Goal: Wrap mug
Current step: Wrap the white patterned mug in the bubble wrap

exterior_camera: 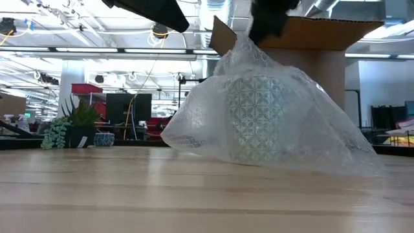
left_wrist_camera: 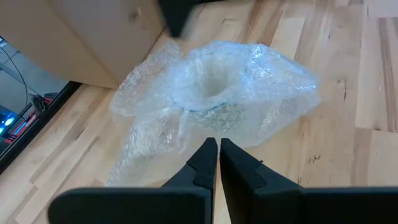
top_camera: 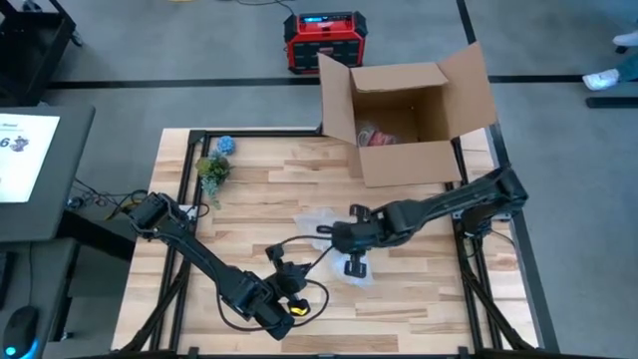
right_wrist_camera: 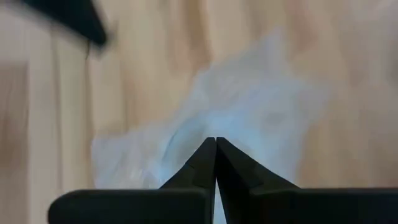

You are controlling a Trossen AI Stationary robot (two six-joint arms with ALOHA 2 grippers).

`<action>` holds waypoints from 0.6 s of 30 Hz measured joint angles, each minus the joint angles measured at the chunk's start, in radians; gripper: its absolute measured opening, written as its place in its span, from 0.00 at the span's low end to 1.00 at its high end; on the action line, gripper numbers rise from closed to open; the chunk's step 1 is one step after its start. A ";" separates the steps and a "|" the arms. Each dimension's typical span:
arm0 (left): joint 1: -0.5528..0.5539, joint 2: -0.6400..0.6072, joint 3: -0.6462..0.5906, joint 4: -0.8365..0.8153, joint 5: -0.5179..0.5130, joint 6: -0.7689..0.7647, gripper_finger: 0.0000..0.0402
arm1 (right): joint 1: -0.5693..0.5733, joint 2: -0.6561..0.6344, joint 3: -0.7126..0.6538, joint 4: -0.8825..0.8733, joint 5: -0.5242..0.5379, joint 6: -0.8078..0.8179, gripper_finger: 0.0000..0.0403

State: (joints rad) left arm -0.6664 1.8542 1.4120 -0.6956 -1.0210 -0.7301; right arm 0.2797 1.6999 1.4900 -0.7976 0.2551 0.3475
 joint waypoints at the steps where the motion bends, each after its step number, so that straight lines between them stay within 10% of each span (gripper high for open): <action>1: 0.000 0.000 0.000 0.002 0.000 0.000 0.00 | -0.001 -0.004 0.000 0.021 0.039 -0.012 0.00; 5: 0.000 0.000 0.000 0.004 0.000 0.001 0.00 | -0.022 0.022 -0.013 0.112 0.131 -0.066 0.00; 18: -0.001 0.000 0.000 0.011 0.001 0.000 0.00 | -0.072 0.260 -0.125 0.134 -0.074 -0.037 0.00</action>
State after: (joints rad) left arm -0.6674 1.8545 1.4120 -0.6849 -1.0201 -0.7297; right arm 0.2073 1.9598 1.3647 -0.6638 0.1813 0.3106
